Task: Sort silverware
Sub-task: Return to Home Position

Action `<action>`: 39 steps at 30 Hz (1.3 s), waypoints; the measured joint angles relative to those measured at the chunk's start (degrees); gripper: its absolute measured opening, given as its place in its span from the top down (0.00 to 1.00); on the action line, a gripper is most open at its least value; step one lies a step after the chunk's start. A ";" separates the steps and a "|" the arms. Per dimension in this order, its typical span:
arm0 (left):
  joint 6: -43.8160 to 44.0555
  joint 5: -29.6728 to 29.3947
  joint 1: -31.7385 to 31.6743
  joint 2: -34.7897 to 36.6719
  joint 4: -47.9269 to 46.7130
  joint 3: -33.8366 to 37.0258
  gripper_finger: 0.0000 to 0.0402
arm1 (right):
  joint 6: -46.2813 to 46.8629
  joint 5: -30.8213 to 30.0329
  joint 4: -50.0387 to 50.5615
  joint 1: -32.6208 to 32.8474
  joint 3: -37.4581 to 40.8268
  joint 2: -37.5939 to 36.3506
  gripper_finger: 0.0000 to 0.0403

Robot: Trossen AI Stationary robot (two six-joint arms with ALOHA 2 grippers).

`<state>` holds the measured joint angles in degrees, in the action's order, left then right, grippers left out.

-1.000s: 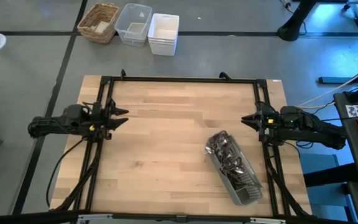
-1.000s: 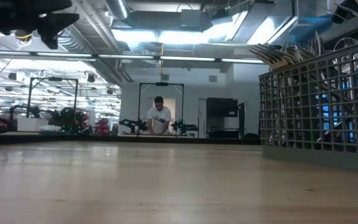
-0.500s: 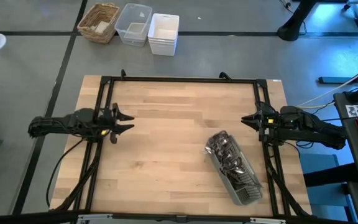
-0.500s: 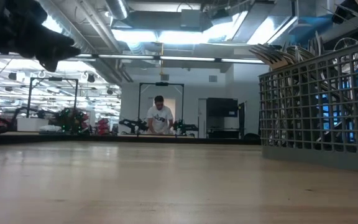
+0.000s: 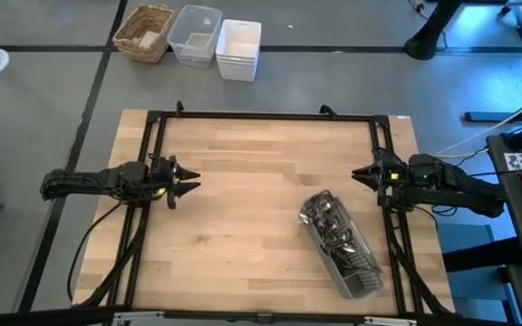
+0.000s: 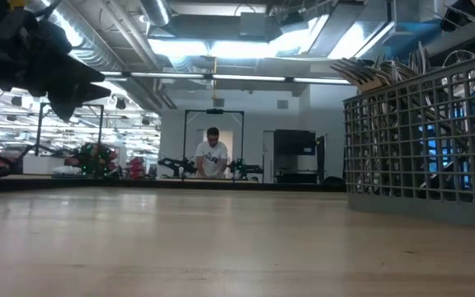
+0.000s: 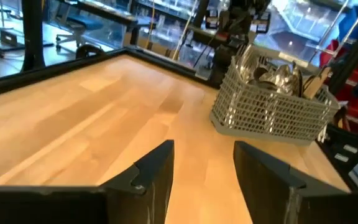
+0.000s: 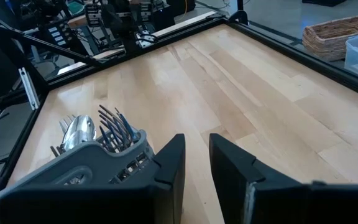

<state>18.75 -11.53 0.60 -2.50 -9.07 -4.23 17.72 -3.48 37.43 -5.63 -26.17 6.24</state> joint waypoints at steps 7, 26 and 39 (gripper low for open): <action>0.13 0.00 0.00 -0.02 -0.10 0.00 0.60 | 0.00 0.00 0.01 0.00 0.00 0.00 0.81; 0.10 0.02 0.01 -0.02 -0.28 0.00 0.60 | 0.00 0.01 0.00 0.00 0.00 0.00 0.81; 0.64 0.02 0.02 -0.02 -0.32 0.00 0.60 | 0.00 0.00 0.01 -0.01 0.00 0.00 0.81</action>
<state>19.40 -11.51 0.62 -2.52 -9.39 -4.23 17.72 -3.48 37.44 -5.64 -26.17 6.24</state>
